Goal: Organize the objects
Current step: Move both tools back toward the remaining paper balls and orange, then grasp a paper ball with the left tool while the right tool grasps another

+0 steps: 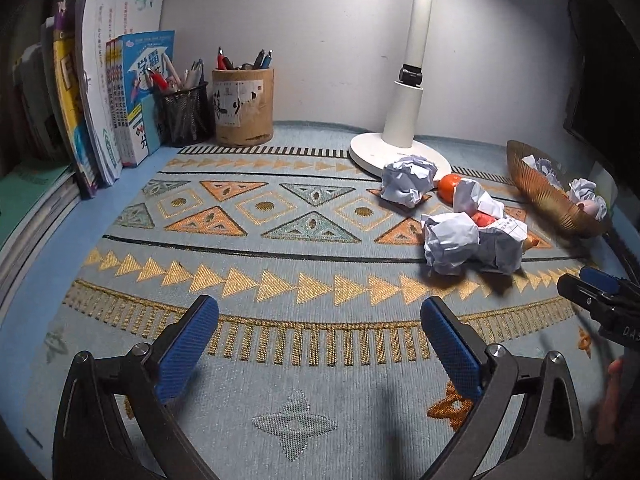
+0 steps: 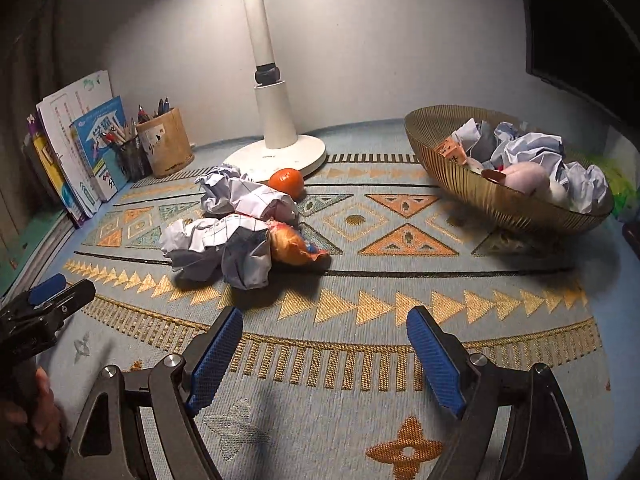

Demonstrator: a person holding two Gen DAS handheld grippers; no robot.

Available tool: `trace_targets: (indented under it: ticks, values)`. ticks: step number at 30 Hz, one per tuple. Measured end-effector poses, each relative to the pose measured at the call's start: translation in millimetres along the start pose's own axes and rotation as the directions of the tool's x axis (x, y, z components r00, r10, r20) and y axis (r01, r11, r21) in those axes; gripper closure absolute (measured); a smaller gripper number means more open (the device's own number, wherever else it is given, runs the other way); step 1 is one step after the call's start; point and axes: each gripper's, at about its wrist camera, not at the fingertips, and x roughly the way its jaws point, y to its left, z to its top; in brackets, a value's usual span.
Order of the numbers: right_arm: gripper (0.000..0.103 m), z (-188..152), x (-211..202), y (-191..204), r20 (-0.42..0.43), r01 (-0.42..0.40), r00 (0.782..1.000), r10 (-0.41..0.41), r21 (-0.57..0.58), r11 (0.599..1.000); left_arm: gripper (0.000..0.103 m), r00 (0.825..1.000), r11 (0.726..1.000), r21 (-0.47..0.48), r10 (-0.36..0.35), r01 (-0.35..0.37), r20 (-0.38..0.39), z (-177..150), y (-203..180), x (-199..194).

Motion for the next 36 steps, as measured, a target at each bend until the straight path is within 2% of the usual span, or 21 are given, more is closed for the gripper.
trace_targets:
  ticks: [3,5,7,8,10,11,14,15,18,21,23,25,26,27,28,29,32,33,34,35,36]
  values:
    - [0.02,-1,1,0,-0.003,-0.023,1.0,0.023,-0.002,1.0,0.002,1.0,0.999,0.035,-0.009,0.009,0.007,0,-6,-2]
    - [0.02,-1,3,0,-0.015,-0.026,1.0,0.026,-0.001,1.0,0.002,0.999,0.998,0.056,-0.032,0.033,-0.027,4,-9,2]
    - [0.03,1,7,1,-0.058,-0.062,0.996,0.062,0.01,0.998,0.002,0.99,0.992,0.022,-0.12,0.121,-0.07,16,-10,7]
    - [0.038,3,10,1,-0.088,-0.125,0.988,0.128,0.034,0.992,0.002,0.983,0.986,-0.014,-0.169,0.168,-0.078,24,-8,9]
    - [0.038,7,17,3,-0.137,-0.231,0.96,0.244,0.105,0.967,0.002,0.966,0.967,-0.068,-0.249,0.244,-0.068,44,-8,14]
    - [0.038,11,22,6,-0.154,-0.259,0.948,0.278,0.13,0.957,0.002,0.963,0.965,-0.056,-0.261,0.257,-0.067,53,-12,18]
    - [0.038,24,35,10,-0.173,-0.298,0.928,0.331,0.192,0.935,0.002,0.964,0.962,0.091,-0.249,0.258,-0.099,67,-35,37]
    - [0.036,28,41,9,-0.186,-0.294,0.924,0.335,0.216,0.931,0.002,0.96,0.957,0.114,-0.253,0.267,-0.122,68,-40,45]
    - [0.035,39,67,1,-0.206,-0.316,0.899,0.387,0.308,0.897,0.004,0.919,0.934,0.069,-0.331,0.352,-0.213,68,-44,72]
    - [0.035,47,90,-8,-0.202,-0.359,0.863,0.463,0.4,0.843,0.012,0.9,0.925,0.035,-0.359,0.379,-0.245,66,-45,89]
    - [0.035,49,100,-11,-0.181,-0.389,0.843,0.507,0.447,0.806,0.015,0.881,0.913,-0.002,-0.394,0.407,-0.262,66,-44,99]
    - [0.035,54,106,-12,-0.17,-0.394,0.841,0.514,0.459,0.796,0.022,0.87,0.906,-0.026,-0.413,0.422,-0.269,67,-46,104]
    - [0.037,55,107,-12,-0.162,-0.391,0.847,0.506,0.456,0.8,0.027,0.864,0.901,-0.021,-0.423,0.434,-0.272,67,-49,104]
    - [0.043,56,109,-12,-0.159,-0.386,0.852,0.499,0.452,0.804,0.041,0.857,0.894,-0.009,-0.432,0.448,-0.279,66,-53,105]
    - [0.048,56,110,-12,-0.158,-0.386,0.854,0.496,0.446,0.808,0.047,0.853,0.89,-0.002,-0.438,0.456,-0.284,65,-57,106]
    - [0.053,55,111,-12,-0.168,-0.384,0.853,0.494,0.44,0.812,0.047,0.854,0.891,0.0,-0.435,0.453,-0.285,65,-60,107]
    - [0.054,49,107,-16,-0.158,-0.402,0.844,0.513,0.446,0.799,0.048,0.863,0.897,0.0,-0.425,0.442,-0.274,66,-66,108]
    - [0.055,47,104,-17,-0.157,-0.407,0.842,0.517,0.445,0.798,0.058,0.856,0.89,-0.011,-0.442,0.456,-0.269,66,-66,107]
    - [0.055,45,100,-17,-0.157,-0.405,0.845,0.511,0.436,0.803,0.058,0.853,0.887,-0.019,-0.45,0.462,-0.266,66,-66,106]
    - [0.055,43,94,-18,-0.15,-0.42,0.839,0.523,0.432,0.798,0.058,0.861,0.891,-0.006,-0.441,0.455,-0.253,65,-66,102]
    - [0.055,41,87,-18,-0.143,-0.429,0.838,0.527,0.425,0.797,0.058,0.876,0.9,0.015,-0.42,0.436,-0.237,65,-67,95]
